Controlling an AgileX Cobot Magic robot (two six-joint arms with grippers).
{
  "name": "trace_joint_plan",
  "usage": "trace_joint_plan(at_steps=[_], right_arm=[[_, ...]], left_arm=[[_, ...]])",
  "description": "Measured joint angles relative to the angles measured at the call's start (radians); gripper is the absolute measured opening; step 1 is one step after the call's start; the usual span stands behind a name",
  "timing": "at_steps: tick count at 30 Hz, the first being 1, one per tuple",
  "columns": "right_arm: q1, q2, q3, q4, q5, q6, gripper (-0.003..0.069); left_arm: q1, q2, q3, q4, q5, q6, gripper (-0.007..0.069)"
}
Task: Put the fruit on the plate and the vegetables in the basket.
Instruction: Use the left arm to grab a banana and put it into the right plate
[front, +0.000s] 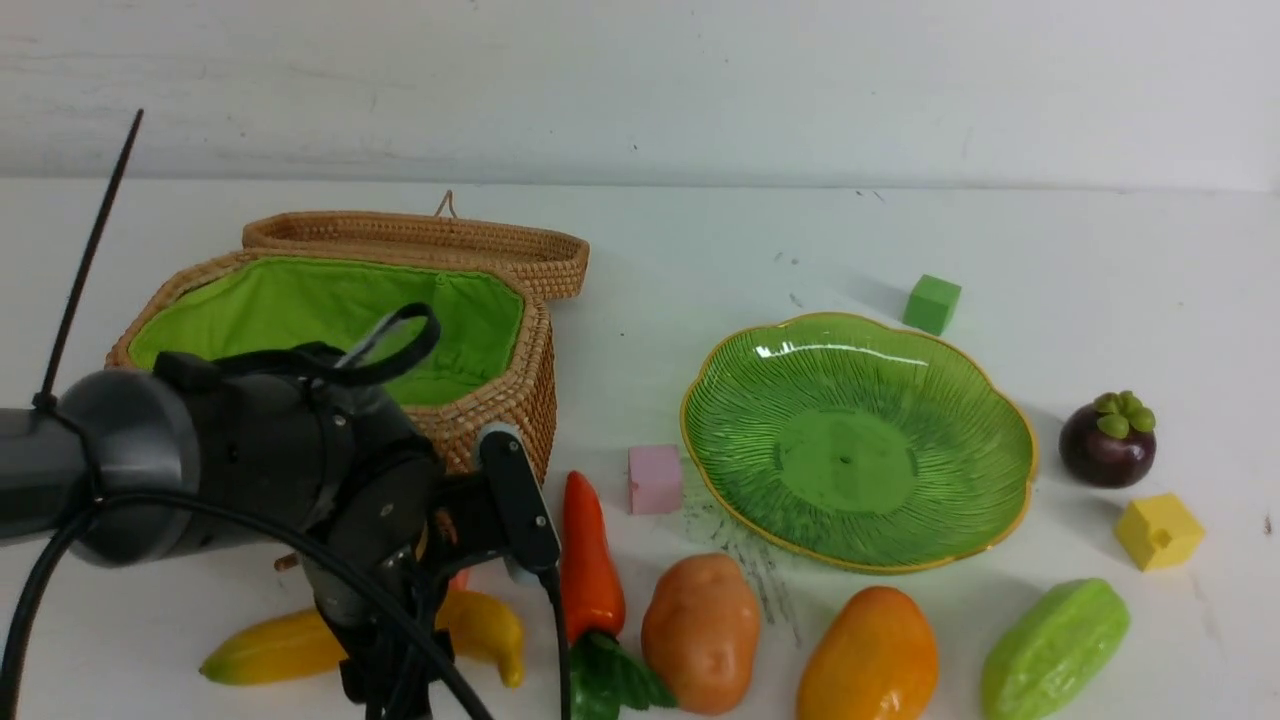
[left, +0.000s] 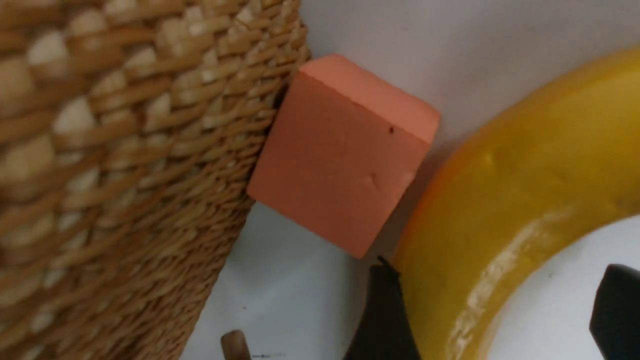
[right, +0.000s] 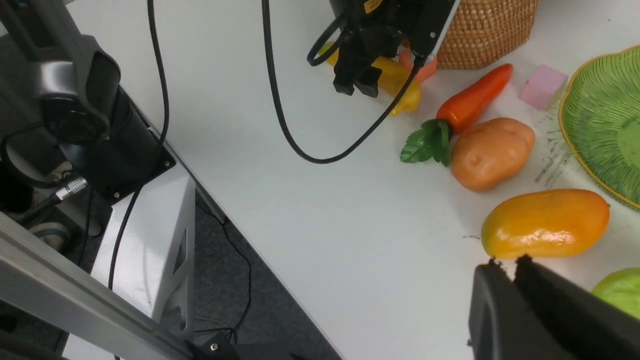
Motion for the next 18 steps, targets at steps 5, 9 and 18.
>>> trace_joint_plan(at_steps=[5, 9, 18], right_arm=[[0.0, 0.0, 0.0, 0.0, 0.0, 0.0, 0.007], [0.0, 0.0, 0.0, 0.0, 0.0, 0.0, 0.0076], [0.0, 0.0, 0.0, 0.0, 0.0, 0.0, 0.0087]], left_arm=[[0.0, 0.012, 0.0, -0.005, 0.015, 0.0, 0.0492], [0.0, 0.012, 0.0, -0.028, 0.027, 0.0, 0.0453], [0.0, 0.036, -0.002, -0.087, 0.026, 0.012, 0.034]])
